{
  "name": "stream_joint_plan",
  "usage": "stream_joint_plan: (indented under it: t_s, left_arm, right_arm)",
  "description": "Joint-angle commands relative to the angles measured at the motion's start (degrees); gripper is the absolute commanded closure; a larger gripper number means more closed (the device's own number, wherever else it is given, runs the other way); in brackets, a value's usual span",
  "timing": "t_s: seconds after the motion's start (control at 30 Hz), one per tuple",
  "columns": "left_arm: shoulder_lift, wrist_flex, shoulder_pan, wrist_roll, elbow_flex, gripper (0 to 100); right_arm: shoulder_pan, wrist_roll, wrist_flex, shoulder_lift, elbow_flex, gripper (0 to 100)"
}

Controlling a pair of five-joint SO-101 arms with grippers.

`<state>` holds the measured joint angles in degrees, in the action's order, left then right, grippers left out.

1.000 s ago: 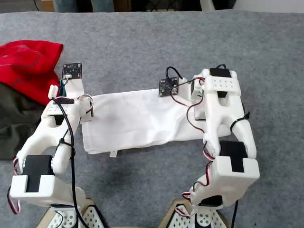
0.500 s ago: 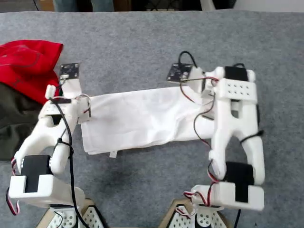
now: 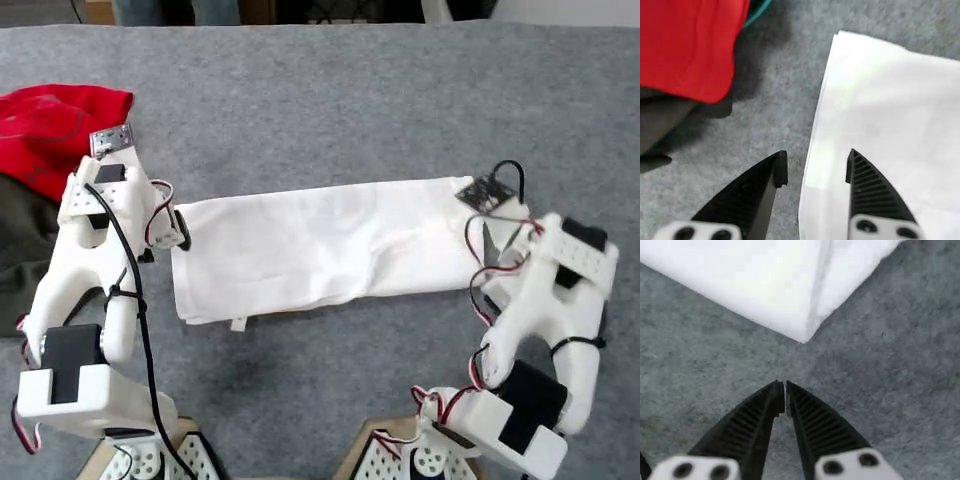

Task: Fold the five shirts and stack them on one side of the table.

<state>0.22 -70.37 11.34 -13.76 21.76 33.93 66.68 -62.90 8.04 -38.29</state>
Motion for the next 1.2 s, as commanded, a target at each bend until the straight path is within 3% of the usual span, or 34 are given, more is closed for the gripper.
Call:
stream_joint_plan:
  t_s: [0.0, 0.13, 0.5, 0.73, 0.93, 1.17]
  left_arm:
    - [-0.9, -1.0, 0.0, -0.4, -2.0, 78]
    - [-0.2, 0.4, 0.0, -0.5, 0.0, 78]
    - [-0.2, 14.3, -4.2, -6.7, 13.8, 78]
    - [-0.2, 14.8, -4.1, -8.7, 15.2, 79]
    - [-0.1, 15.2, -4.4, -6.3, 15.2, 90]
    - [-0.1, 15.3, -4.5, 0.0, 15.1, 98]
  right_arm:
    - [2.7, -0.4, 6.2, 2.1, -3.9, 98.4]
    - [2.6, -0.4, 9.8, 2.1, -7.5, 98.4]
    - [2.5, -0.4, 11.3, 2.1, -8.7, 98.4]
    - [2.7, -0.4, 11.3, 2.1, -8.8, 98.4]
    - [2.8, -1.3, 11.5, 2.1, -8.9, 98.4]
    - [2.8, -11.3, 21.5, 2.1, -12.7, 98.4]
